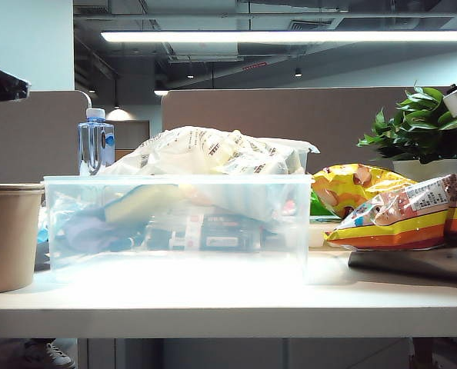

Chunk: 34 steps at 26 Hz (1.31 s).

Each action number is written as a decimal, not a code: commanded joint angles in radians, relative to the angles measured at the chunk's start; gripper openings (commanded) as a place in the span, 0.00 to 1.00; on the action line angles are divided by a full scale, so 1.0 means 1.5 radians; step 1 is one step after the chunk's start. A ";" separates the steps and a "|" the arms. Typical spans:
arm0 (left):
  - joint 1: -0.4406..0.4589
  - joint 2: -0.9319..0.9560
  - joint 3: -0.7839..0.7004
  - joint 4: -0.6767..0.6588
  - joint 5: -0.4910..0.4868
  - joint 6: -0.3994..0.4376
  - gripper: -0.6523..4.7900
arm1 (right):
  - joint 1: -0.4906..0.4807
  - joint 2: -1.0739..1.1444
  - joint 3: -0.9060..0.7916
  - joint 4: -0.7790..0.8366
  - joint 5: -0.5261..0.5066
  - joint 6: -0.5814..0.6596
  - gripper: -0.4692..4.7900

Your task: Pick up the metal ice scoop from the table and place it inside the transparent plastic box.

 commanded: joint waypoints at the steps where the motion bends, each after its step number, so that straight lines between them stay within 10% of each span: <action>1: 0.001 0.001 0.001 0.004 0.002 0.003 0.11 | 0.000 0.016 0.004 -0.007 0.046 -0.022 0.87; 11: 0.001 0.001 0.001 0.004 0.002 0.003 0.11 | 0.000 0.116 0.006 -0.026 0.064 -0.022 0.87; 23: 0.001 0.001 0.001 0.004 0.002 0.003 0.11 | 0.000 0.132 0.006 -0.010 0.105 -0.022 0.08; 34: 0.001 0.001 0.001 0.004 0.002 0.003 0.11 | 0.013 0.102 0.047 -0.004 0.257 0.007 0.08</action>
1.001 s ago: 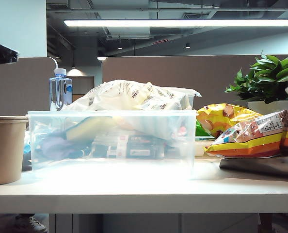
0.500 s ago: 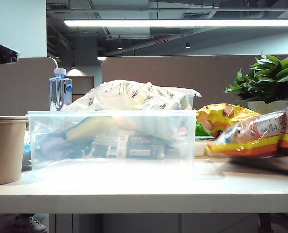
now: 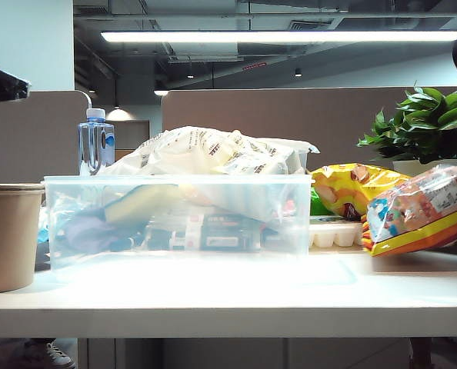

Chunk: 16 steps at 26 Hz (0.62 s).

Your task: Pick up the metal ice scoop from the table and place it inside the transparent plastic box.

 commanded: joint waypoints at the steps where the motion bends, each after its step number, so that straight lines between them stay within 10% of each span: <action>1: 0.001 0.001 0.001 0.004 0.002 0.003 0.11 | 0.001 -0.041 0.023 0.040 0.062 0.017 0.08; 16: 0.001 0.001 0.001 0.004 0.002 0.003 0.11 | 0.059 -0.095 0.047 -0.002 0.114 0.063 0.08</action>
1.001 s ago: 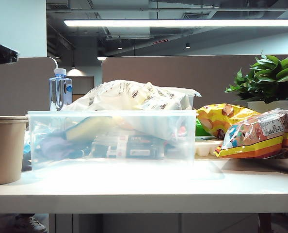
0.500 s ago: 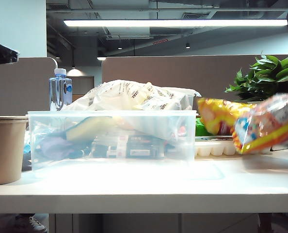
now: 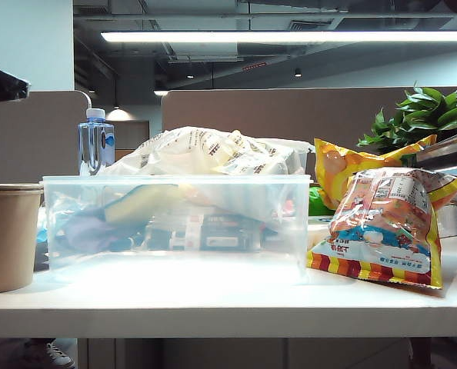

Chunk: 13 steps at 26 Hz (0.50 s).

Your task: Pick up the metal ice scoop from the table and place it inside the transparent plastic box.

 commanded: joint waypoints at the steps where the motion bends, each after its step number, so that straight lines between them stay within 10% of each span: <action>1: 0.001 0.001 0.001 0.004 0.002 0.003 0.11 | 0.000 -0.005 0.010 0.006 -0.039 0.038 0.08; 13: 0.001 0.001 0.001 0.004 0.002 0.003 0.11 | -0.003 -0.021 0.121 0.008 -0.162 0.082 0.08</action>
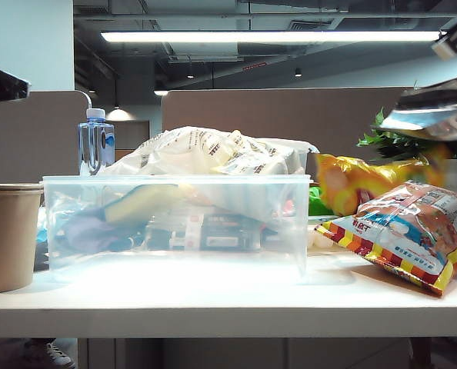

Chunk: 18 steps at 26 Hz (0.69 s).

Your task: Pick up the metal ice scoop from the table and place it inside the transparent plastic box.

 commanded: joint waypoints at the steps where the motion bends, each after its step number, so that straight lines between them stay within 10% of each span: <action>1: 0.001 0.001 0.001 0.004 0.002 0.003 0.11 | 0.001 -0.005 0.025 0.004 -0.081 0.025 0.08; 9: 0.001 0.001 0.001 0.004 0.002 0.003 0.11 | 0.038 -0.014 0.040 -0.011 -0.312 0.053 0.08; 18: 0.001 0.001 0.001 0.004 0.002 0.003 0.11 | 0.181 0.048 0.040 -0.014 -0.413 0.021 0.08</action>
